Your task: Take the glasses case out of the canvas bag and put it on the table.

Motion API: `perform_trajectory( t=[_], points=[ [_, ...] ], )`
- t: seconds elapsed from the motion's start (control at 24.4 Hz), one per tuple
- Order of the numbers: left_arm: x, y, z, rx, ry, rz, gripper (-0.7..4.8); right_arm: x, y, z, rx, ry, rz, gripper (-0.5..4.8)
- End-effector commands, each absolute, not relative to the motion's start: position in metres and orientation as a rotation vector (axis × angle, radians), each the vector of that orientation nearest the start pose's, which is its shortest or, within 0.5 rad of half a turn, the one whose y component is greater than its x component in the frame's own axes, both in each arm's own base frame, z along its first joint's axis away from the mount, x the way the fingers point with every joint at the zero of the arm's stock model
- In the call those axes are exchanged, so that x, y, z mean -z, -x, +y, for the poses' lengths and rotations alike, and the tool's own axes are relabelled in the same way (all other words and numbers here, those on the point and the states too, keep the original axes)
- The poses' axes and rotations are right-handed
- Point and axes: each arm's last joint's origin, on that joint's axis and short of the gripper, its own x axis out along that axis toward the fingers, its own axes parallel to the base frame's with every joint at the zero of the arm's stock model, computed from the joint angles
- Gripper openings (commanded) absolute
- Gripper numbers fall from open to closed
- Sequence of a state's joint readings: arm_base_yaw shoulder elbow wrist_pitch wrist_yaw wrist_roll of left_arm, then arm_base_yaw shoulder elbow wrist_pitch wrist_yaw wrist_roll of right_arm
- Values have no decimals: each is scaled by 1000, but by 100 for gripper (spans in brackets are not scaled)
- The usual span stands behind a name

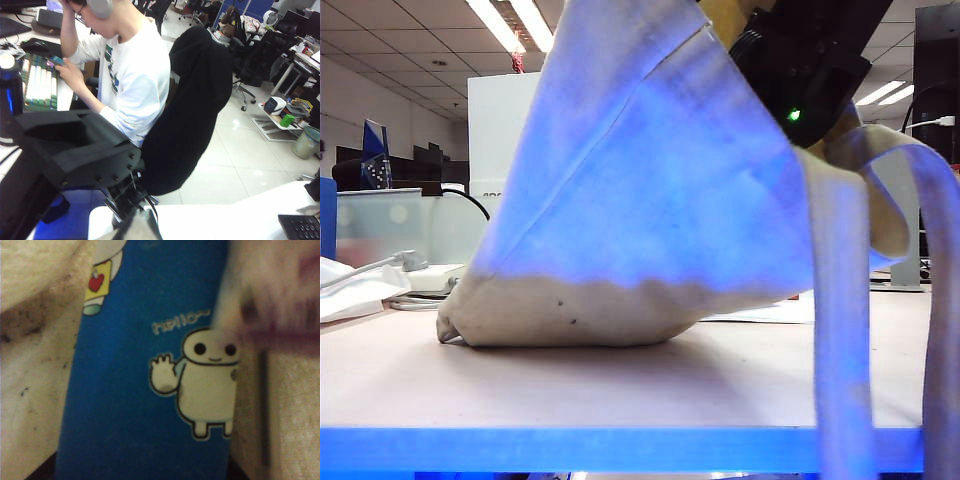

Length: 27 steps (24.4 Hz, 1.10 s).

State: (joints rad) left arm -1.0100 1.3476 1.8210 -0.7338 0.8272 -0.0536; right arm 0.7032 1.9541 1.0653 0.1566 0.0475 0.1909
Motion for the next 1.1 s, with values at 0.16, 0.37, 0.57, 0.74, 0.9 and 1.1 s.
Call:
perform_trajectory(
  t=[0.16,0.37,0.57,0.74,0.9,1.1],
  points=[
    [-508,-105,-206,1824,-40,262,-6,-195,-279,239,-663,21,705,241],
    [-502,-133,-189,1619,-127,242,-6,-254,-254,222,-767,-7,624,241],
    [-492,-215,-153,1093,-195,204,-6,-248,-239,225,-876,25,751,242],
    [-506,-273,-139,870,-70,-63,-6,-250,-218,242,-959,67,760,242],
    [-459,-344,-136,735,-65,56,-6,-269,-196,244,-1027,76,719,242],
    [-429,-399,-113,525,58,38,-6,-296,-174,219,-1035,105,711,242]
  ],
)
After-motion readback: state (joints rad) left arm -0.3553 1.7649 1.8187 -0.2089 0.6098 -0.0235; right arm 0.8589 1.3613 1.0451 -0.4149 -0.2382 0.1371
